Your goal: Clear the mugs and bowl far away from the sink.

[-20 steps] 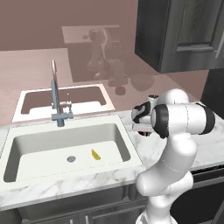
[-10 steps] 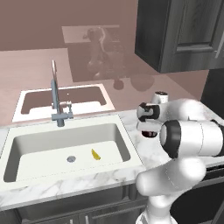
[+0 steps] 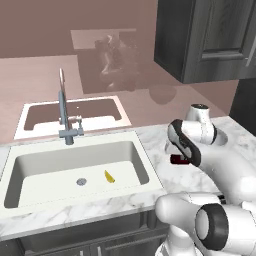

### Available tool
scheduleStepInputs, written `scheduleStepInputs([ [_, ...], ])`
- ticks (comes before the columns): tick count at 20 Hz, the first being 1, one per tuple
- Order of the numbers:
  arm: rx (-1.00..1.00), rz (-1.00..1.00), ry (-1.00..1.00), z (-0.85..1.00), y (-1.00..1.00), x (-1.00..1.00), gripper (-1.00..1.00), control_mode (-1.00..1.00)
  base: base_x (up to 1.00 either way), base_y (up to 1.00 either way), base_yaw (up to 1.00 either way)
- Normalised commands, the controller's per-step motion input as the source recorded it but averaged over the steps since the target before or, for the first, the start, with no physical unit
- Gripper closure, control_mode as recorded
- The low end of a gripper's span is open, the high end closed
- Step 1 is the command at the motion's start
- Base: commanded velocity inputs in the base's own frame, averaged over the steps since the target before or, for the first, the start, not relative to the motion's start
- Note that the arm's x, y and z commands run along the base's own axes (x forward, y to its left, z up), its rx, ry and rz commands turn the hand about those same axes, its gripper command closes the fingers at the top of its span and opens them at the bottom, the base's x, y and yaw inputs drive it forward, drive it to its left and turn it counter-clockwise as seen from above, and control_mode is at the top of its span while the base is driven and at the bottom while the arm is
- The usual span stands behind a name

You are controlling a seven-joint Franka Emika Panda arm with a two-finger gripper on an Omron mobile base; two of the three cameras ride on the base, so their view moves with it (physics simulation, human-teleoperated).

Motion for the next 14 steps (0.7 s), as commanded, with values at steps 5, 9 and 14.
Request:
scheduleStepInputs([
  [5, 0.00, 0.04, 0.00, 0.73, 0.00, -1.00, 1.00, -1.00, 0.00, 0.00, 0.00],
  [9, 0.00, 0.03, 0.00, 0.58, 0.00, -0.92, 1.00, -1.00, 0.00, 0.00, 0.00],
  [14, 0.00, 0.03, 0.00, 0.36, 0.00, -0.73, 1.00, -1.00, 0.00, 0.00, 0.00],
])
